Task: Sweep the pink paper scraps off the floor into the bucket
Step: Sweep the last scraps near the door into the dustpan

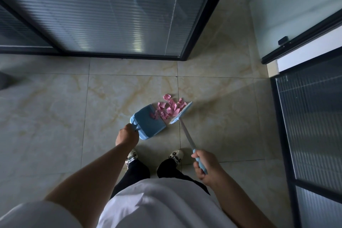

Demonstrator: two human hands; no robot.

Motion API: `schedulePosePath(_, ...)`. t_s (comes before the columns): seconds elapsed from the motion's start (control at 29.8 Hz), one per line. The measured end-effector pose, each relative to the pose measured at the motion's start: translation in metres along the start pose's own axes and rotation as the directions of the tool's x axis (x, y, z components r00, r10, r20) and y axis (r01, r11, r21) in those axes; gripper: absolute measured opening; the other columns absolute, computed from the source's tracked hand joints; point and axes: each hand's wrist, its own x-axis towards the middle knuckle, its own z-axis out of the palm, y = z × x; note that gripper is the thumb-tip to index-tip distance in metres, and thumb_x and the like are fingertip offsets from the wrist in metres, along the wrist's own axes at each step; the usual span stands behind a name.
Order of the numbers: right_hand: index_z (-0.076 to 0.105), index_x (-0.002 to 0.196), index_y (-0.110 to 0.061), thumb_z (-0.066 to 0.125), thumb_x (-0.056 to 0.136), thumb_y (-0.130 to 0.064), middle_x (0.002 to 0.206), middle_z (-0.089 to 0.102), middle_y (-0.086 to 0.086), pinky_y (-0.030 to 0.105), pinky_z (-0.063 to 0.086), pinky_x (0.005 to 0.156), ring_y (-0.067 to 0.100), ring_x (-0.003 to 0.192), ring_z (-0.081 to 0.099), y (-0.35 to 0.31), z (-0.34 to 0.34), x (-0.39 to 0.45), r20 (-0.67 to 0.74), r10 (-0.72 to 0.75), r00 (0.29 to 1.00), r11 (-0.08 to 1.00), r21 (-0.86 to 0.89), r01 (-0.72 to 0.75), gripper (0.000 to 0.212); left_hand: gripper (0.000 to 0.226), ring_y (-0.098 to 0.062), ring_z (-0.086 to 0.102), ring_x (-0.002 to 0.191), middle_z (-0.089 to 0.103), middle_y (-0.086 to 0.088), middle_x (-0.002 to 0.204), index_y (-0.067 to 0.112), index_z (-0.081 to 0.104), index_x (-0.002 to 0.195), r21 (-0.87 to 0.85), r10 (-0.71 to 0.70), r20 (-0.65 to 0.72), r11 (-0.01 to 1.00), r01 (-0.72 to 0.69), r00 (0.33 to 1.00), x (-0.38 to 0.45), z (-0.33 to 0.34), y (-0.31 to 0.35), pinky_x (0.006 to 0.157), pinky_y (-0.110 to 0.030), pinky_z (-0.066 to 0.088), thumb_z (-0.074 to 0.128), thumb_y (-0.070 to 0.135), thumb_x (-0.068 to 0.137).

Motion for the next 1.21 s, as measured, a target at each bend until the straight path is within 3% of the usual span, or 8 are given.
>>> schedulePosePath(0.3, 0.053, 0.073, -0.006, 0.048, 0.081, 0.001, 0.05, 0.046, 0.008, 0.01, 0.028, 0.032, 0.01, 0.02, 0.036, -0.036, -0.019, 0.05, -0.152, -0.288, 0.946, 0.778, -0.612, 0.138, 0.011, 0.026, -0.029, 0.054, 0.079, 0.065, -0.018, 0.103, 0.005, 0.06, 0.11, -0.022, -0.018, 0.014, 1.0, 0.018, 1.0, 0.0, -0.004, 0.014, 0.065, -0.032, 0.041, 0.045, 0.012, 0.09)
schedulePosePath(0.4, 0.059, 0.081, -0.003, 0.048, 0.08, -0.005, 0.065, 0.058, 0.012, 0.026, 0.048, 0.051, 0.022, 0.048, 0.059, -0.043, -0.012, 0.066, -0.109, -0.306, 0.946, 0.666, -0.735, 0.131, 0.011, 0.027, -0.034, 0.061, 0.089, 0.066, -0.018, 0.105, 0.007, 0.06, 0.11, -0.026, -0.027, 0.018, 0.999, 0.027, 0.999, 0.003, -0.004, 0.014, 0.067, -0.031, 0.043, 0.045, 0.014, 0.089)
schedulePosePath(0.5, 0.058, 0.112, -0.002, 0.049, 0.084, -0.016, 0.107, 0.065, 0.018, 0.027, 0.049, 0.072, 0.032, 0.095, 0.065, -0.041, -0.002, 0.063, -0.056, -0.325, 0.944, 0.469, -0.876, 0.109, 0.033, 0.027, -0.035, 0.062, 0.093, 0.066, -0.018, 0.105, 0.009, 0.061, 0.11, -0.027, -0.038, 0.014, 0.999, 0.038, 0.999, 0.006, -0.004, 0.016, 0.068, -0.031, 0.044, 0.046, 0.014, 0.088)
schedulePosePath(0.67, 0.053, 0.123, -0.007, 0.043, 0.087, -0.014, 0.12, 0.063, 0.012, 0.02, 0.046, 0.057, 0.024, 0.074, 0.063, -0.033, 0.003, 0.046, 0.052, -0.322, 0.945, 0.207, -0.97, 0.124, 0.038, 0.028, -0.034, 0.061, 0.09, 0.065, -0.018, 0.105, 0.008, 0.06, 0.112, -0.011, -0.044, 0.012, 0.999, 0.044, 0.999, 0.012, -0.001, 0.021, 0.067, -0.031, 0.043, 0.047, 0.015, 0.088)
schedulePosePath(0.8, 0.052, 0.129, -0.012, 0.043, 0.089, -0.015, 0.124, 0.062, 0.008, 0.031, 0.054, 0.082, 0.026, 0.102, 0.066, -0.022, -0.005, 0.038, 0.077, -0.337, 0.938, 0.058, -0.993, 0.102, 0.041, 0.028, -0.032, 0.058, 0.083, 0.066, -0.019, 0.104, 0.007, 0.061, 0.111, -0.004, -0.041, 0.011, 0.999, 0.041, 0.999, 0.016, 0.0, 0.025, 0.066, -0.031, 0.043, 0.047, 0.014, 0.087)
schedulePosePath(0.97, 0.054, 0.123, -0.014, 0.043, 0.089, -0.016, 0.122, 0.062, 0.007, 0.029, 0.049, 0.079, 0.027, 0.107, 0.063, -0.01, -0.013, 0.03, 0.123, -0.311, 0.942, -0.029, -0.992, 0.12, 0.036, 0.029, -0.038, 0.062, 0.094, 0.065, -0.021, 0.106, 0.005, 0.06, 0.111, -0.005, -0.042, 0.012, 0.999, 0.042, 0.999, 0.017, 0.006, 0.027, 0.067, -0.032, 0.043, 0.048, 0.014, 0.087)
schedulePosePath(1.14, 0.053, 0.117, -0.015, 0.041, 0.086, -0.015, 0.082, 0.053, -0.004, 0.023, 0.042, 0.051, 0.015, 0.06, 0.056, -0.001, -0.019, 0.027, 0.173, -0.276, 0.946, 0.045, -0.98, 0.192, 0.033, 0.029, -0.038, 0.063, 0.094, 0.065, -0.021, 0.106, 0.006, 0.061, 0.112, 0.0, -0.045, 0.012, 0.999, 0.045, 0.999, 0.017, 0.011, 0.024, 0.067, -0.032, 0.043, 0.048, 0.015, 0.087)
schedulePosePath(1.21, 0.054, 0.111, -0.012, 0.042, 0.085, -0.015, 0.088, 0.057, 0.001, 0.024, 0.04, 0.053, 0.018, 0.064, 0.055, 0.0, -0.028, 0.028, 0.195, -0.272, 0.942, 0.075, -0.972, 0.222, 0.029, 0.029, -0.038, 0.063, 0.095, 0.065, -0.021, 0.106, 0.007, 0.06, 0.112, -0.008, -0.049, 0.01, 0.999, 0.049, 0.999, 0.017, 0.012, 0.023, 0.067, -0.032, 0.044, 0.049, 0.015, 0.088)
